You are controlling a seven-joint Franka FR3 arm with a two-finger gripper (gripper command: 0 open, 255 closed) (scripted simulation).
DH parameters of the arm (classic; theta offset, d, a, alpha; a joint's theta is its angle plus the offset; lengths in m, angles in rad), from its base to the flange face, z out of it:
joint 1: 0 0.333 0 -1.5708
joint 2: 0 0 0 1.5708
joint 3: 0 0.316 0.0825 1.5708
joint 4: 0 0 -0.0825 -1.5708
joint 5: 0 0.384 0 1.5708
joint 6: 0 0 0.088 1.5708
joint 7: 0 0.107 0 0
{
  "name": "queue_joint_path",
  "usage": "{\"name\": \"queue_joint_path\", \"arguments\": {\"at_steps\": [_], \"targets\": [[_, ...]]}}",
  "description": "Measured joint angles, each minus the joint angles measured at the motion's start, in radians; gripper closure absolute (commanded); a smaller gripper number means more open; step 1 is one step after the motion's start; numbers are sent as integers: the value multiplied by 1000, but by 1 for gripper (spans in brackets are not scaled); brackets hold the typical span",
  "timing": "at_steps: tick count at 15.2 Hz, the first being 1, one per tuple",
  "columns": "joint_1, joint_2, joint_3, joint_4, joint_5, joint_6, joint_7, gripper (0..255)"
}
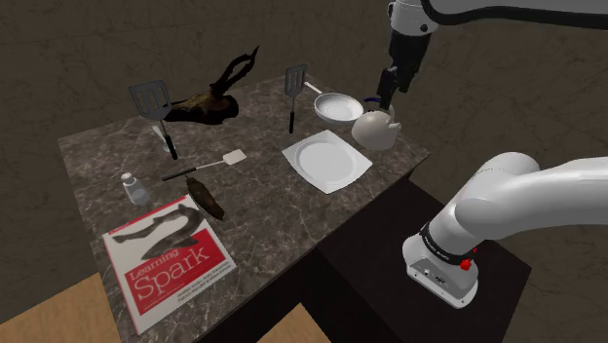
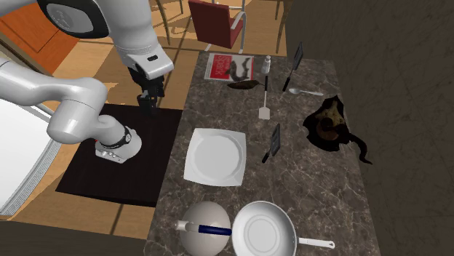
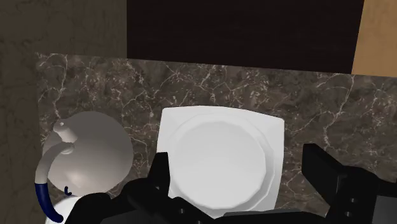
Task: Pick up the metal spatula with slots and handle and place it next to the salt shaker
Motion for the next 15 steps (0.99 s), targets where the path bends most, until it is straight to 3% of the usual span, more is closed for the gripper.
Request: {"name": "queue_joint_path", "arguments": {"at_steps": [2, 5, 10, 15], "targets": [[-2, 6, 1, -9, 0, 23, 8, 0], [-9, 27, 14, -63, 5, 145, 55, 0], [-29, 107, 44, -156, 2, 413, 156, 0], [-69, 258, 85, -180, -31, 684, 272, 0]]}}
